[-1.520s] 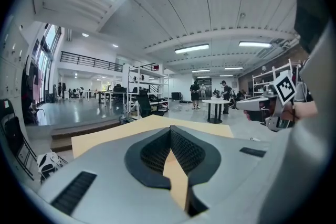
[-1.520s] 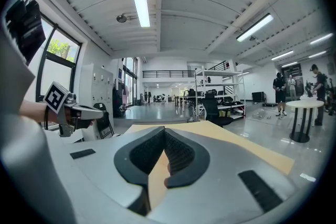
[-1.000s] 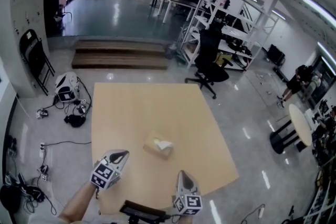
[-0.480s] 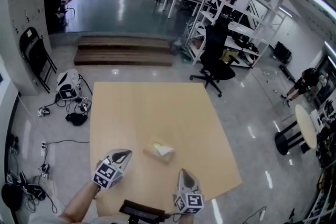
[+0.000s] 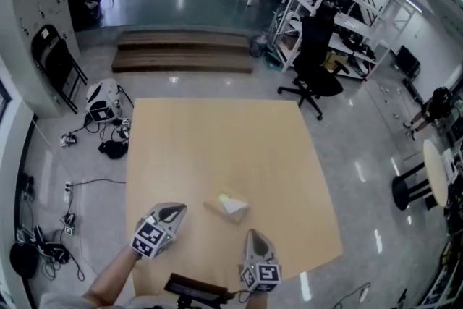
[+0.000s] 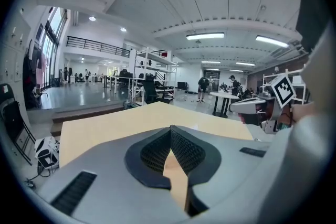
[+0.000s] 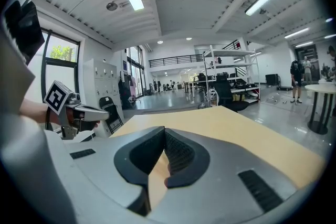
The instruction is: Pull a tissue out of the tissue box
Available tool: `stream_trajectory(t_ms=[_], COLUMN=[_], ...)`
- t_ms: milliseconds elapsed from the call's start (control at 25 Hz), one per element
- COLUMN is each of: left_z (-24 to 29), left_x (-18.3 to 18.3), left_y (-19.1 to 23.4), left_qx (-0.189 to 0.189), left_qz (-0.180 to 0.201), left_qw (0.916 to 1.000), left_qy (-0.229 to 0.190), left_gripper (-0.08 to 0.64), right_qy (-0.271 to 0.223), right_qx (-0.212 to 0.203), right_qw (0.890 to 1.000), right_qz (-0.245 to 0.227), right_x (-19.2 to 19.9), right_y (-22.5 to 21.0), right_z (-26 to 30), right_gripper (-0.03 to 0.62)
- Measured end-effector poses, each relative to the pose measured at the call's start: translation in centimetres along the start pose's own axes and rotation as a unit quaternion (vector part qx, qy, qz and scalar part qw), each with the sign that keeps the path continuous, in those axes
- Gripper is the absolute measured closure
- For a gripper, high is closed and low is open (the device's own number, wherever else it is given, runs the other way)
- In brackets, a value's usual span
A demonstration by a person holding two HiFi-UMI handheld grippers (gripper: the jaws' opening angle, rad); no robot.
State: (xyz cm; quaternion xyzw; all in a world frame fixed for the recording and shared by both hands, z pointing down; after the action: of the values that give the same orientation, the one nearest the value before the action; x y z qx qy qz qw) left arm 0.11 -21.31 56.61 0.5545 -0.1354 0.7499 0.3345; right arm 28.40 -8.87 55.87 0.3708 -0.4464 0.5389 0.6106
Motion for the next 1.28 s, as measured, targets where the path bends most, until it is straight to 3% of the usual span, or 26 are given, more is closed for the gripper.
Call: stream_trajectory(t_ms=[680,1200,1280], left_z=[2.8,4.4,4.5], left_x=[2.5,3.6,3.6], left_y=[1.7,1.9,1.8], left_qx=[-0.009,-0.006,-0.005], left_qz=[-0.029,-0.046,-0.049], left_qw=[0.9981,0.9963,0.9961], left_qy=[0.054,0.073,0.073], left_gripper=[0.554,0.554,0.554], right_qy=[0.044,0.042,0.039], right_qx=[-0.038,-0.089,-0.096], right_qw=[0.998,0.989,0.987], right_qz=[0.036,0.109,0.119], right_x=[2.5,3.6,3.8], right_y=[-1.1,-1.6,-1.8], right_z=[4.2,7.1,7.4], right_gripper=[0.584,0.578,0.525])
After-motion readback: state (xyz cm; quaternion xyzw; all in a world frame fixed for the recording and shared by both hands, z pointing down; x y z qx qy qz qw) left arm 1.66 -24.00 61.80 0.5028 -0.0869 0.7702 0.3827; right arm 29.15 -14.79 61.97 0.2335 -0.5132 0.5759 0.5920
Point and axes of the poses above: the fingertips, and each gripper's own axes: z forward along the fingers, y to its left, x out of its underside, the point moved 10 cm from there along -z, backward along the fingers, and after that the axes turned 5 degrees about -z, right-handed, at the moved point
